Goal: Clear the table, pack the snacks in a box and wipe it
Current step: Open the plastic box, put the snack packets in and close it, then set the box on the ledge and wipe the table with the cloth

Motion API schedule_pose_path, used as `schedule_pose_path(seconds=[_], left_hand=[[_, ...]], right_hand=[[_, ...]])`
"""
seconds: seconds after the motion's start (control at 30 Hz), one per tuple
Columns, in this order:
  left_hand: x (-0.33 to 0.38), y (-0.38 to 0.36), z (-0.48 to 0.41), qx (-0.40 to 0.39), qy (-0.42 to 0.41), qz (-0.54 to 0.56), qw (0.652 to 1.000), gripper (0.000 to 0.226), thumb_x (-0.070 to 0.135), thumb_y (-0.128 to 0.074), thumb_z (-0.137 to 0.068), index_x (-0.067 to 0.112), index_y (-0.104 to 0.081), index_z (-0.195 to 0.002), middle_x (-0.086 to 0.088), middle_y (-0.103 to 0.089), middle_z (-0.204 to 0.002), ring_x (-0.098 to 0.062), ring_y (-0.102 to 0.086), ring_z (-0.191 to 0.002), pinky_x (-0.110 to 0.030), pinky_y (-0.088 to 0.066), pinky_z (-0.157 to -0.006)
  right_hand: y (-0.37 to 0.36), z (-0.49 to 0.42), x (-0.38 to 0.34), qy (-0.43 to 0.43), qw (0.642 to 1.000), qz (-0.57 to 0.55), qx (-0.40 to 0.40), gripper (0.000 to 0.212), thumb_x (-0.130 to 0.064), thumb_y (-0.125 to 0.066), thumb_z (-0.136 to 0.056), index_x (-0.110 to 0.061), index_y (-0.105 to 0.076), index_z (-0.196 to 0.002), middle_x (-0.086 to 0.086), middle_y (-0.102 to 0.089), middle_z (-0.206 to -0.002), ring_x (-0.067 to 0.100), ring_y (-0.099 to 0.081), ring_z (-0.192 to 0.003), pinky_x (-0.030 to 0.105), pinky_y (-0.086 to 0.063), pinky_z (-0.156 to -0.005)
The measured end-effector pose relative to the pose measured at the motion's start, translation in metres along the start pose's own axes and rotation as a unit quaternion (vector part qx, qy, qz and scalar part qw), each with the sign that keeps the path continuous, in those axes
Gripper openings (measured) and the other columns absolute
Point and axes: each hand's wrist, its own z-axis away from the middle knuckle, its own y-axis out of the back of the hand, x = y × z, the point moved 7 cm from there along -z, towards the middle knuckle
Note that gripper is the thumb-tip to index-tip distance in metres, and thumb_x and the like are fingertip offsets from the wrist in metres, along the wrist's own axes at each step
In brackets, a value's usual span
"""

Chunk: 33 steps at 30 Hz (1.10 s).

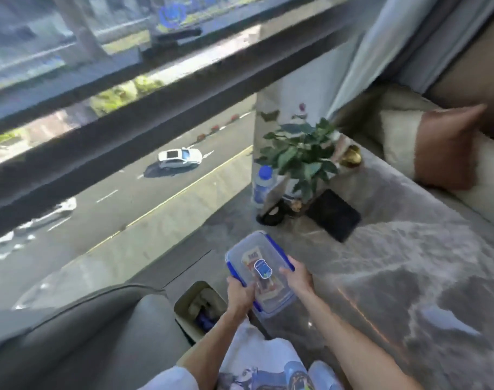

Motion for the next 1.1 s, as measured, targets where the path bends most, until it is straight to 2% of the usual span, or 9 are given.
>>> schedule_pose_path(seconds=[0.17,0.27,0.37,0.6,0.67,0.73,0.83,1.03,1.1], left_hand=[[0.031,0.029,-0.036,0.044,0.013,0.045,0.998,0.032,0.012,-0.073,-0.076,0.012,-0.047,-0.094,-0.015,-0.063,-0.103,-0.029,-0.063,-0.092,-0.042,-0.056,-0.084],[0.05,0.038,-0.055,0.041,0.0,0.001,0.999,0.039,0.012,-0.069,-0.081,0.003,-0.051,-0.114,-0.016,-0.064,-0.114,-0.029,-0.062,-0.102,-0.034,-0.05,-0.081],[0.06,0.04,-0.071,0.029,0.0,-0.004,1.0,0.045,0.018,-0.069,-0.084,0.005,-0.047,-0.12,-0.014,-0.063,-0.118,-0.029,-0.063,-0.106,-0.04,-0.054,-0.089],[0.067,0.036,-0.068,0.006,-0.035,0.06,0.998,0.059,0.02,-0.065,-0.087,0.036,-0.027,-0.128,0.001,-0.058,-0.117,-0.024,-0.067,-0.1,-0.053,-0.059,-0.081],[0.066,0.036,-0.067,-0.017,-0.036,0.061,0.997,0.061,0.018,-0.063,-0.089,0.037,-0.023,-0.131,0.0,-0.058,-0.118,-0.027,-0.067,-0.1,-0.056,-0.059,-0.078],[0.068,0.036,-0.066,-0.033,-0.047,0.05,0.997,0.061,0.018,-0.061,-0.091,0.032,-0.021,-0.134,-0.003,-0.057,-0.122,-0.028,-0.066,-0.103,-0.058,-0.058,-0.08],[0.073,0.035,-0.063,-0.048,-0.052,0.036,0.997,0.061,0.02,-0.058,-0.093,0.03,-0.017,-0.138,-0.005,-0.055,-0.126,-0.031,-0.064,-0.108,-0.059,-0.056,-0.083],[0.078,0.033,-0.056,-0.052,-0.038,0.041,0.997,0.067,0.023,-0.061,-0.09,0.035,-0.016,-0.139,-0.004,-0.053,-0.127,-0.032,-0.062,-0.108,-0.061,-0.056,-0.08],[0.079,0.033,-0.052,-0.038,-0.029,0.04,0.998,0.072,0.024,-0.062,-0.088,0.03,-0.014,-0.142,-0.008,-0.053,-0.131,-0.033,-0.06,-0.112,-0.06,-0.053,-0.09]], right_hand=[[-0.027,-0.043,-0.059,0.021,0.998,0.047,-0.023,0.053,-0.023,-0.06,-0.09,-0.022,-0.048,-0.141,0.006,-0.057,-0.139,0.026,-0.055,-0.125,0.035,-0.041,-0.106],[-0.034,-0.058,-0.08,0.025,0.998,0.048,-0.025,0.051,-0.024,-0.059,-0.091,-0.025,-0.049,-0.14,0.007,-0.06,-0.135,0.029,-0.056,-0.122,0.037,-0.043,-0.105],[-0.039,-0.073,-0.092,0.025,0.998,0.035,-0.036,0.051,-0.022,-0.058,-0.092,-0.026,-0.048,-0.141,0.006,-0.059,-0.136,0.029,-0.055,-0.123,0.04,-0.042,-0.106],[-0.035,-0.054,-0.045,-0.097,0.976,-0.193,0.04,0.082,-0.033,-0.065,-0.089,-0.024,-0.015,-0.153,0.008,-0.029,-0.157,0.028,-0.035,-0.142,0.046,-0.033,-0.115],[-0.048,-0.044,-0.021,-0.163,0.952,-0.258,0.001,0.072,-0.031,-0.064,-0.09,-0.024,-0.024,-0.15,0.008,-0.042,-0.15,0.028,-0.047,-0.131,0.048,-0.038,-0.11],[-0.062,-0.04,-0.012,-0.185,0.924,-0.331,-0.05,0.053,-0.026,-0.06,-0.093,-0.023,-0.039,-0.142,0.002,-0.063,-0.122,0.02,-0.06,-0.105,0.044,-0.05,-0.093],[-0.061,-0.041,-0.017,-0.173,0.917,-0.356,-0.052,0.045,-0.022,-0.058,-0.094,-0.024,-0.045,-0.137,-0.006,-0.065,-0.1,0.012,-0.063,-0.089,0.03,-0.053,-0.071],[-0.055,-0.035,-0.026,-0.156,0.905,-0.383,-0.1,0.051,-0.023,-0.058,-0.094,-0.018,-0.041,-0.142,0.008,-0.061,-0.128,0.02,-0.062,-0.105,0.031,-0.053,-0.076],[-0.045,-0.03,-0.022,-0.146,0.915,-0.359,-0.111,0.061,-0.031,-0.059,-0.093,-0.022,-0.033,-0.147,0.007,-0.052,-0.141,0.025,-0.053,-0.124,0.043,-0.049,-0.097]])
